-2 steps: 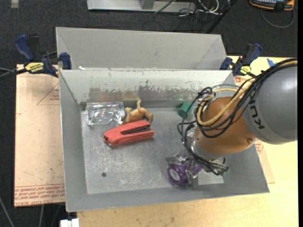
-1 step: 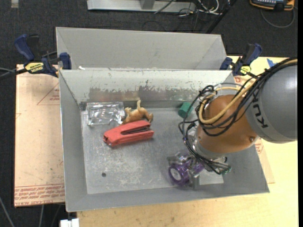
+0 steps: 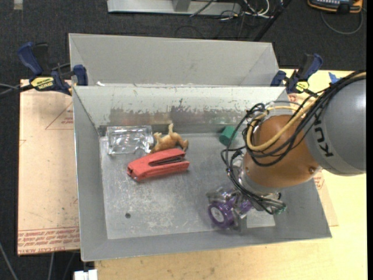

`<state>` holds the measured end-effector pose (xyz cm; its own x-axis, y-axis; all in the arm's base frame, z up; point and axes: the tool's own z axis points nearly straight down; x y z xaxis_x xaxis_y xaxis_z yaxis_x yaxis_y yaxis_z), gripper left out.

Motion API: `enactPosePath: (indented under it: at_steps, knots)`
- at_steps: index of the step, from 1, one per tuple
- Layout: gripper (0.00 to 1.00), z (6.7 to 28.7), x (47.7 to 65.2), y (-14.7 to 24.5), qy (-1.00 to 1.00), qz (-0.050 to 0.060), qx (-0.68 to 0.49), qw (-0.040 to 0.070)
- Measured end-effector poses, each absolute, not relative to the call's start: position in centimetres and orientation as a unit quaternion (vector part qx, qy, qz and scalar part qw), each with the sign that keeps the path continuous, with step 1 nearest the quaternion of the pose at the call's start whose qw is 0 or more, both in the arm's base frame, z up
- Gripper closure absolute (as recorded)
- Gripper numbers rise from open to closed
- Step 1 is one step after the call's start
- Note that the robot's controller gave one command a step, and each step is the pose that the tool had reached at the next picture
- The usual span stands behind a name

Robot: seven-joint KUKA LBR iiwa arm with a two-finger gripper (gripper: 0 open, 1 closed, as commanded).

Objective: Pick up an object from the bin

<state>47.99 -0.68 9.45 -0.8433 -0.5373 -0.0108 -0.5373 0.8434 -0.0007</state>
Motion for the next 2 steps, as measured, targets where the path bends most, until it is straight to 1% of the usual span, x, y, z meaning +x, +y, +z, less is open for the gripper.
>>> enactPosePath:
  at_steps: [1, 2]
  knots:
    - [1.0, 11.5, 47.8, -0.6, 0.96, 0.002, -0.279, 0.003]
    - [1.0, 13.2, 48.0, -0.7, 0.96, 0.001, -0.279, 0.006]
